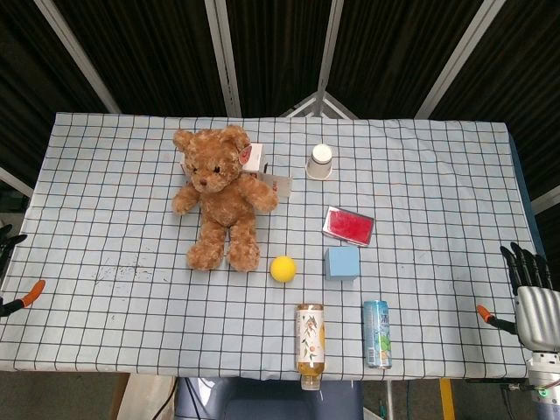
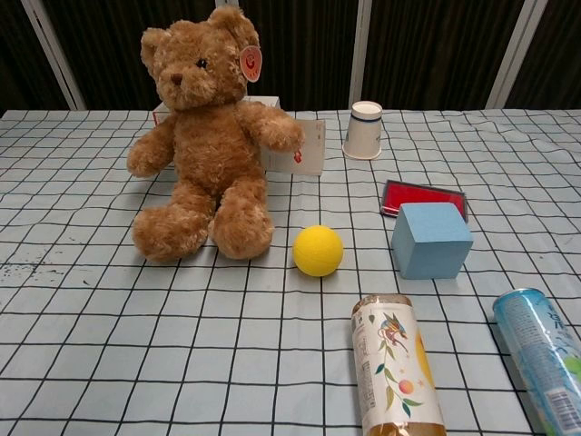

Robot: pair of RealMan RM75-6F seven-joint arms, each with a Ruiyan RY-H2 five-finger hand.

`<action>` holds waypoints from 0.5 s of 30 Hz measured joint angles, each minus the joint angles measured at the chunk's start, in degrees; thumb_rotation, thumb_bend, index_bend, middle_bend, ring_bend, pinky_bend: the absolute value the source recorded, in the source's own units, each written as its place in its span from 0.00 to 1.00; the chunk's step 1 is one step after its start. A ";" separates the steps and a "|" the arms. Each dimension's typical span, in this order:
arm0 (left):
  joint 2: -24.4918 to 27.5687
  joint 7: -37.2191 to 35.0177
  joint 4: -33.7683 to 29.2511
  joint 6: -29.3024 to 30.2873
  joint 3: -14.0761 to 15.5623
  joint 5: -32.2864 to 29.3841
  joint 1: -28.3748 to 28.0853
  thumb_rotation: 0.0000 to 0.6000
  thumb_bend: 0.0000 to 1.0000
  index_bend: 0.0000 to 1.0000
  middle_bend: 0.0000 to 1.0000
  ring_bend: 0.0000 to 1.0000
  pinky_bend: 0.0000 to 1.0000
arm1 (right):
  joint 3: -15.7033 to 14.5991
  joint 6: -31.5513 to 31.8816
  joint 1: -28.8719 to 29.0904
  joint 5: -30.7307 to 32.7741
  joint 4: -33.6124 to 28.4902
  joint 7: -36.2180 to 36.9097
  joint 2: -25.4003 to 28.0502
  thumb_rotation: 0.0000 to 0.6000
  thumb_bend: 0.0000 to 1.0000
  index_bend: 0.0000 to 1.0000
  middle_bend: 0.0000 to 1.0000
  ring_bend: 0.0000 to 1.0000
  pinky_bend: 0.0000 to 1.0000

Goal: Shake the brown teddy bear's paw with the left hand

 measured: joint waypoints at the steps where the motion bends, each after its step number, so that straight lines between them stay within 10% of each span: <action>1: -0.03 -0.01 0.07 -0.16 -0.03 -0.06 -0.09 1.00 0.32 0.19 0.08 0.00 0.00 | 0.07 0.04 0.00 0.06 -0.01 0.01 0.01 1.00 0.13 0.05 0.02 0.00 0.00; 15: -0.21 -0.92 0.78 -2.24 0.01 -0.68 -0.98 1.00 0.32 0.19 0.09 0.00 0.00 | -0.28 -0.32 -0.07 -0.02 0.07 0.36 0.18 1.00 0.13 0.05 0.02 0.00 0.00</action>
